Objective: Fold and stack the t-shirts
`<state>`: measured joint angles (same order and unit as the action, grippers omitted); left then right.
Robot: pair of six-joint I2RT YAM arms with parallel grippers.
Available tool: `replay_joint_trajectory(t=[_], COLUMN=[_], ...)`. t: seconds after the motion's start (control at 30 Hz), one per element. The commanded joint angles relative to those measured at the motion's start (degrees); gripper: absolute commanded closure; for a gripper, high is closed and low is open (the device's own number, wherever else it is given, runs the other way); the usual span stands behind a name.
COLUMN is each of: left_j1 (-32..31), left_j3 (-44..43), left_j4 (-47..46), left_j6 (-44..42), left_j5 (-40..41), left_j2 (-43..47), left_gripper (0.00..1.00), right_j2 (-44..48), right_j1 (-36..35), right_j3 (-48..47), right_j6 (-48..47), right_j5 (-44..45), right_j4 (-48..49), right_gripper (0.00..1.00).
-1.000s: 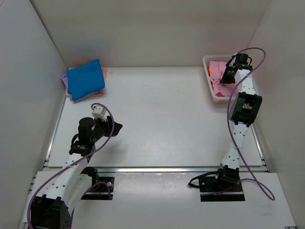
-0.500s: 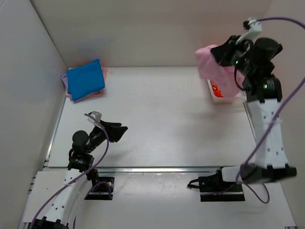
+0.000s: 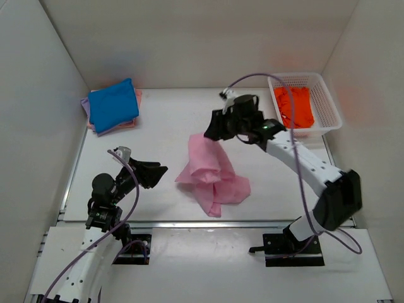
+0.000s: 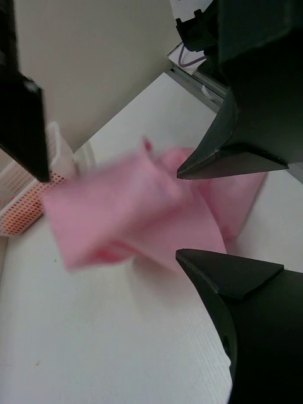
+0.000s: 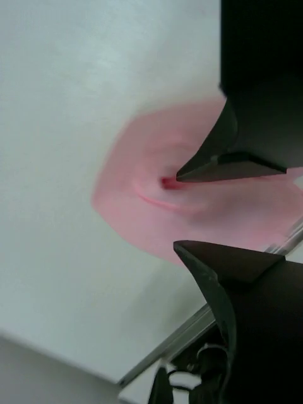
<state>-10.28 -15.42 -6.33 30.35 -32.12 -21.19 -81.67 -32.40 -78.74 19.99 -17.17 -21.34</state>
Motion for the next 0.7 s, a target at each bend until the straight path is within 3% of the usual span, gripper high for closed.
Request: replay_joint_trajectory(t=[0.0,0.07,0.27,0.47,0.57,0.67], left_j1=[-0.79,-2.54,-5.44,-11.5,-14.4,-16.25], left_j3=[-2.86,-1.37,3.65,2.24,0.84,-2.23], left_j4=[7.98,8.27,1.23,-4.03,-7.03,-9.4], left_j6=[-3.36,-2.32,3.22,5.95,6.39,6.21], left_j5=[1.36,2.32,7.5,14.79,17.78,17.79], left_j2=[-2.63,-3.51,-6.83,-20.54,-26.94,-35.2], left_gripper=[0.41,0.4,0.38,0.4,0.33,0.33], right_j2=[-4.2,-3.85,2.64,8.62,10.56,12.32], right_j1=[-2.49,-1.97,4.97,9.11,10.87,12.89], right_j3=[3.59,7.27,19.93,33.37,37.15,40.15], right_j6=[0.67,0.93,2.6,3.39,3.21,3.13], right_j5=[1.76,3.63,1.51,2.14,3.54,2.84], right_j4=[-2.83,-2.39,-0.98,-0.27,-0.98,-1.51], right_gripper=[0.57,0.46,0.45,0.45,0.45,0.45])
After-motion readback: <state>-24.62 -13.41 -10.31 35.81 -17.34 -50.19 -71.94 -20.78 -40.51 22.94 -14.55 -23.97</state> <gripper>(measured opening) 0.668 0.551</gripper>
